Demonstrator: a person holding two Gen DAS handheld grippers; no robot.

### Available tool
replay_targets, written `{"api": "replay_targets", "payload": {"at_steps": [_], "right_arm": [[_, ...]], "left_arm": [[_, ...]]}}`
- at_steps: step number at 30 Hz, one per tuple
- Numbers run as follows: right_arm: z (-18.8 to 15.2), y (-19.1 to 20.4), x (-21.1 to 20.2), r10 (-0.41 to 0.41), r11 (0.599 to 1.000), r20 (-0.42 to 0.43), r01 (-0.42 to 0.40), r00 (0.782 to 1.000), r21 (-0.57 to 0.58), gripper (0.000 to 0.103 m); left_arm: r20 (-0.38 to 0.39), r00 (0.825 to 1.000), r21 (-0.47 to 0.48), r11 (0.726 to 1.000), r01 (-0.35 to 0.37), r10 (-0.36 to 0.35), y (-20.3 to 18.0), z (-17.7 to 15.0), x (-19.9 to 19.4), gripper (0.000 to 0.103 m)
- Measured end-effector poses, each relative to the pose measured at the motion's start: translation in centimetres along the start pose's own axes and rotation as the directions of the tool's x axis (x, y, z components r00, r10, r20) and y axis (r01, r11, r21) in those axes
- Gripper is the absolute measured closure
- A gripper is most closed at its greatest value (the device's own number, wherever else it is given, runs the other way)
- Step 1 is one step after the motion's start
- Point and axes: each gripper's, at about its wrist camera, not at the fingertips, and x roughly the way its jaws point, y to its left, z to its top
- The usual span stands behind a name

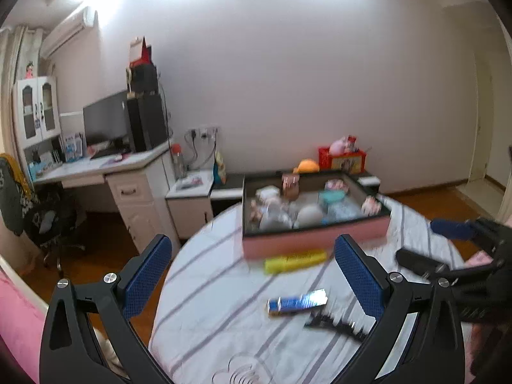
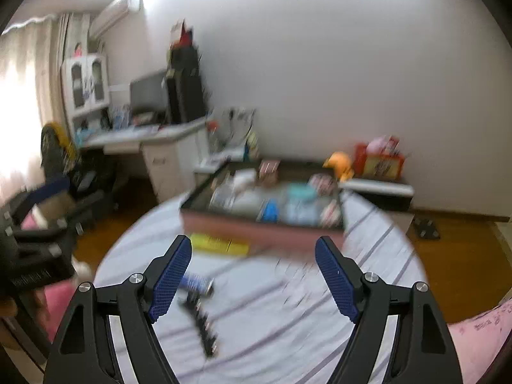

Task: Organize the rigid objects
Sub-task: 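Move the left tool to the blue-and-gold box while the right tool approaches the black comb, then grasp the black hair comb with the right tool while the left tool grasps the blue-and-gold box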

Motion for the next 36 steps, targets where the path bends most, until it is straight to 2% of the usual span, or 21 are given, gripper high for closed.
{"api": "replay_targets", "payload": {"at_steps": [4,8,11,14,16,17,18,21,26,28,32,36], "right_arm": [[-3.0,1.7,3.8,0.039,0.999,-0.137,-0.044,0.990,-0.030,0.022],[-5.2,2.9,7.1,0.036,0.995,-0.259,-0.060,0.965,-0.083,0.022],[-6.1,3.4,8.5,0.040,0.991,-0.305,-0.077,0.952,-0.110,0.022],[-6.7,4.0,9.7,0.043,0.985,-0.340,-0.096,0.939,-0.141,0.048],[-6.6,3.7,9.7,0.061,0.983,-0.339,-0.116,0.939,-0.142,0.057],[-6.6,3.5,9.6,0.068,0.981,-0.336,-0.124,0.939,-0.147,0.075],[-6.5,3.4,9.4,0.058,0.981,-0.335,-0.115,0.940,-0.153,0.084],[-6.7,2.1,8.5,0.026,0.987,-0.319,-0.075,0.947,-0.144,0.084],[-6.9,-2.4,7.2,-0.048,0.997,-0.294,0.030,0.955,-0.066,0.084],[-7.1,-3.6,7.1,-0.041,0.999,-0.297,0.032,0.954,-0.036,0.084],[-7.2,-4.7,6.9,-0.011,1.000,-0.291,0.012,0.957,0.004,0.084],[-7.0,-5.0,7.2,0.005,1.000,-0.286,0.000,0.958,0.019,0.084]], "left_arm": [[-0.059,0.998,0.010,1.000,0.004,-0.003,0.5,-1.9,1.2,0.000],[-0.138,0.990,0.019,1.000,0.022,-0.019,0.8,-3.8,2.7,0.000],[-0.183,0.983,0.023,0.999,0.036,-0.031,0.9,-5.0,3.5,0.000],[-0.221,0.973,0.012,0.998,0.062,-0.058,0.9,-5.7,4.4,0.000],[-0.239,0.969,0.014,0.997,0.072,-0.066,0.7,-6.0,5.0,0.000],[-0.248,0.966,0.012,0.997,0.075,-0.069,0.5,-6.1,5.4,0.000],[-0.261,0.963,0.012,0.997,0.078,-0.072,0.3,-6.2,5.8,0.000],[-0.279,0.956,0.012,0.995,0.097,-0.090,-0.2,-6.6,6.6,0.000],[-0.318,0.941,0.017,0.991,0.130,-0.117,-1.7,-7.2,8.5,0.000],[-0.346,0.928,0.045,0.985,0.165,-0.140,-2.5,-7.5,10.0,0.000],[-0.379,0.920,0.126,0.980,0.154,-0.095,-3.5,-7.6,12.5,0.000],[-0.427,0.899,0.158,0.971,0.181,-0.099,-4.3,-7.5,14.1,0.000]]}}
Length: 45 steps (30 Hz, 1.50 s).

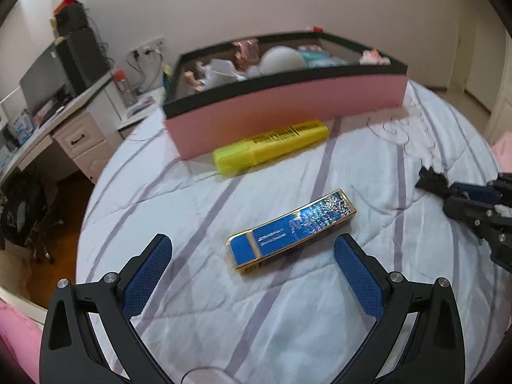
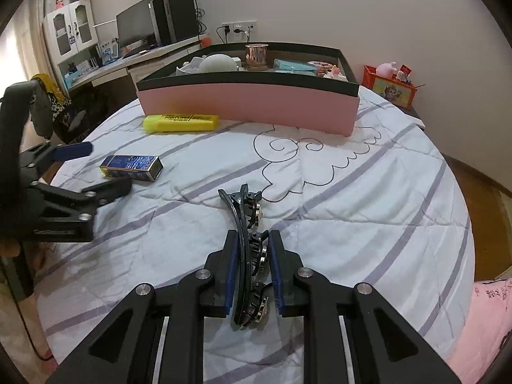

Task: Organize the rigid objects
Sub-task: 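Grasp the black hair comb with the right tool while the left tool grasps the blue-and-gold box, then lift and carry the comb and blue-and-gold box over the pink box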

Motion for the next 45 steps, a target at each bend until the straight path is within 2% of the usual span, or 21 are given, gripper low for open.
{"api": "replay_targets", "payload": {"at_steps": [4,6,7,9,11,14,16,18,25,31,33,37,45], "right_arm": [[-0.1,-0.3,0.0,0.005,1.000,0.005,-0.005,1.000,0.015,0.084],[-0.3,-0.4,-0.1,0.005,1.000,0.006,-0.006,1.000,0.017,0.084],[-0.3,-0.4,0.0,0.005,1.000,0.007,-0.005,1.000,0.019,0.084],[-0.3,-0.4,0.0,0.005,1.000,0.007,-0.005,1.000,0.023,0.084],[-0.3,-0.7,-0.1,-0.004,1.000,0.010,0.004,1.000,0.030,0.084],[-0.5,-0.9,-0.3,-0.014,0.999,0.013,0.014,1.000,0.048,0.084],[-0.7,-0.8,-0.4,-0.021,0.998,0.013,0.020,1.000,0.054,0.084],[-0.7,-0.6,-0.3,-0.032,0.998,0.014,0.031,0.999,0.058,0.084],[-0.5,-0.2,-0.1,-0.042,0.998,0.020,0.042,0.999,0.042,0.084],[-0.5,-0.4,-2.1,-0.032,0.998,0.098,0.026,0.995,0.060,0.084],[-0.2,-0.3,-3.1,-0.038,0.998,0.128,0.030,0.991,0.061,0.084],[0.8,0.0,-4.8,-0.042,0.998,0.180,0.032,0.983,0.056,0.084],[3.2,0.8,-7.1,-0.029,0.999,0.248,0.022,0.968,0.030,0.084]], "left_arm": [[0.002,1.000,0.045,0.999,0.027,-0.027,-0.9,1.1,0.5,0.002],[-0.003,0.998,0.055,0.997,0.055,-0.055,-1.3,1.3,0.7,0.017],[-0.013,0.996,0.051,0.995,0.091,-0.091,-1.5,1.4,0.8,0.028],[-0.017,0.993,0.040,0.992,0.118,-0.118,-1.7,1.4,0.5,0.041],[-0.014,0.991,0.045,0.990,0.133,-0.133,-2.2,1.4,0.1,0.063],[-0.009,0.994,0.021,0.994,0.111,-0.111,-2.9,0.8,-0.7,0.077],[0.000,0.993,-0.026,0.993,0.115,-0.115,-3.4,0.1,-1.4,0.082],[0.008,0.992,-0.052,0.990,0.130,-0.129,-3.8,-0.4,-1.8,0.083],[0.054,0.993,-0.090,0.990,0.106,-0.101,-5.0,-1.5,-3.2,0.083],[0.097,0.992,-0.136,0.986,0.095,-0.082,-4.1,-1.5,-4.3,0.083],[0.139,0.988,-0.162,0.982,0.094,-0.071,-3.5,-1.4,-5.2,0.083],[0.183,0.981,-0.155,0.984,0.086,-0.057,-3.0,-0.5,-6.8,0.083],[0.298,0.955,-0.177,0.983,0.046,0.009,-1.6,1.2,-10.5,0.083]]}}
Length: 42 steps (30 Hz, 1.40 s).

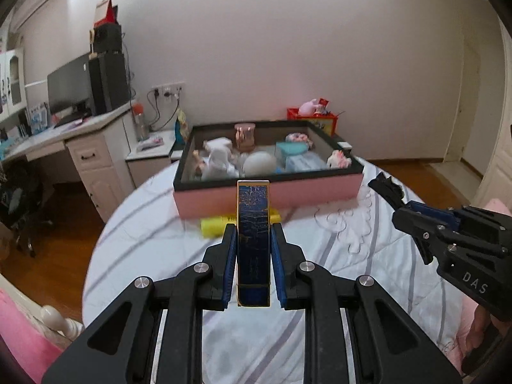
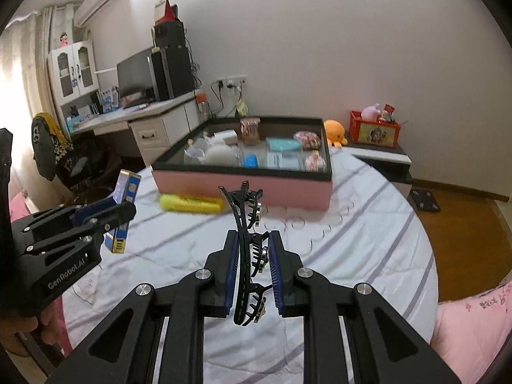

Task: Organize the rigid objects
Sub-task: 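Lift and carry the comb and blue-and-gold box over the pink box, then lower comb and blue-and-gold box into the pink box and open both tools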

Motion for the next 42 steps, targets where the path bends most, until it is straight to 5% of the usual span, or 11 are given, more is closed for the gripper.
{"api": "replay_targets", "payload": {"at_steps": [12,20,30,36,42], "right_arm": [[4.8,0.0,-0.9,0.001,1.000,0.101,-0.002,0.995,0.004,0.084],[8.7,-0.3,1.4,-0.006,0.999,0.113,0.010,0.994,-0.034,0.084],[12.9,-2.0,10.9,-0.014,0.999,-0.007,0.013,1.000,-0.045,0.084],[12.7,-3.1,16.5,-0.016,0.999,-0.116,0.013,0.993,-0.034,0.084],[12.1,-3.9,19.0,-0.016,1.000,-0.158,0.015,0.987,-0.007,0.083]], "left_arm": [[0.114,0.993,0.072,0.997,-0.033,0.025,-0.2,5.5,-0.9,0.083],[0.127,0.992,0.098,0.995,-0.028,0.015,0.1,9.8,2.6,0.083],[-0.014,0.999,0.130,0.990,-0.045,0.047,0.8,12.7,13.0,0.082],[-0.162,0.984,0.144,0.989,-0.044,0.067,1.3,12.1,19.8,0.082],[-0.216,0.975,0.114,0.993,-0.021,0.045,2.2,11.5,22.3,0.080]]}}
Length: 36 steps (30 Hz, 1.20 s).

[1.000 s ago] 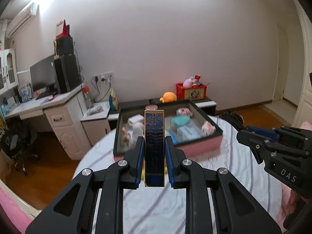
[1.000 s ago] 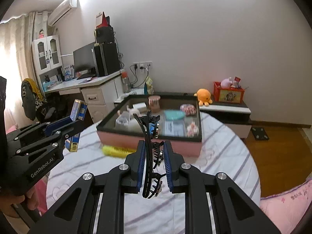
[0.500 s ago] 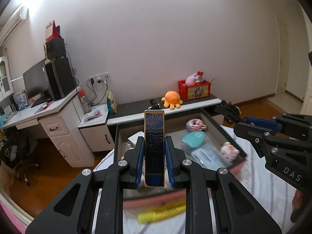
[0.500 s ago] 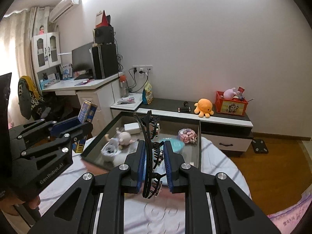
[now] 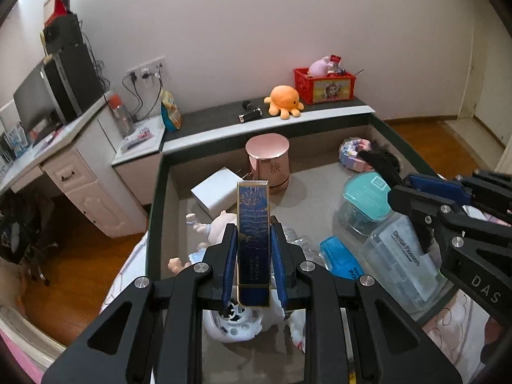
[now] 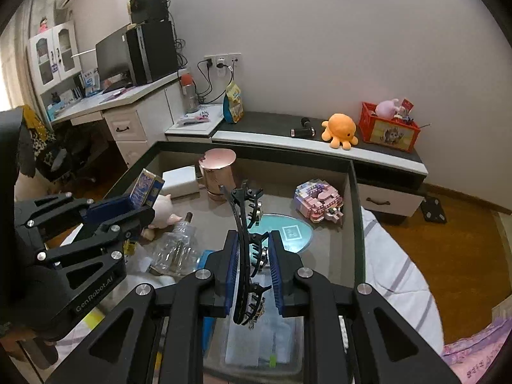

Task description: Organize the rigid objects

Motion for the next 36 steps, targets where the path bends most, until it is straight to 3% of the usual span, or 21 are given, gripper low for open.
{"api": "replay_targets", "payload": {"at_steps": [2,3,5,10,11,13,18,23,30,34,36], "right_arm": [[0.0,-0.3,0.1,-0.003,1.000,-0.001,0.003,1.000,0.008,0.080],[-0.1,-0.4,-0.1,-0.004,1.000,0.003,0.004,1.000,0.008,0.065],[-0.2,-0.5,-0.8,-0.010,1.000,0.021,0.010,1.000,0.020,0.042],[-0.4,-0.9,-4.7,-0.006,0.999,0.097,0.002,0.995,0.037,0.040],[-0.5,-1.0,-5.4,-0.015,0.999,0.110,0.011,0.994,0.036,0.035],[-0.9,-1.1,-7.2,-0.021,0.999,0.138,0.016,0.990,0.033,0.025],[-2.6,-1.7,-10.1,-0.028,0.999,0.173,0.024,0.985,0.024,0.025],[-4.5,-3.1,-10.7,-0.032,0.998,0.158,0.024,0.987,0.050,0.024],[-6.7,-5.7,-9.6,-0.015,0.995,0.120,0.003,0.993,0.099,0.024],[-7.3,-6.5,-9.3,-0.003,0.994,0.114,-0.009,0.993,0.107,0.024],[-7.4,-6.9,-9.2,0.005,0.994,0.114,-0.017,0.994,0.107,0.024]], "left_arm": [[-0.007,1.000,-0.018,1.000,0.006,-0.006,0.2,-0.1,0.0,0.073],[-0.001,1.000,-0.024,1.000,0.015,-0.015,0.3,-0.2,-0.2,0.066],[0.028,1.000,-0.033,0.999,0.007,-0.006,0.5,-0.3,-1.2,0.034],[0.125,0.990,-0.060,0.997,-0.053,0.060,0.6,-1.1,-5.7,0.009],[0.140,0.988,-0.074,0.996,-0.055,0.065,0.8,-1.4,-6.5,0.005],[0.167,0.983,-0.103,0.993,-0.060,0.077,1.4,-2.1,-8.4,0.003],[0.166,0.978,-0.128,0.986,-0.107,0.128,1.9,-4.6,-10.7,0.001],[0.087,0.984,-0.108,0.983,-0.146,0.156,0.1,-7.9,-10.3,0.001],[-0.035,0.994,-0.098,0.989,-0.107,0.104,-3.9,-10.5,-7.7,0.001],[-0.069,0.995,-0.182,0.980,-0.086,0.074,-5.1,-10.7,-6.3,0.001],[-0.095,0.991,-0.228,0.966,-0.118,0.098,-5.3,-10.5,-5.3,0.001]]}}
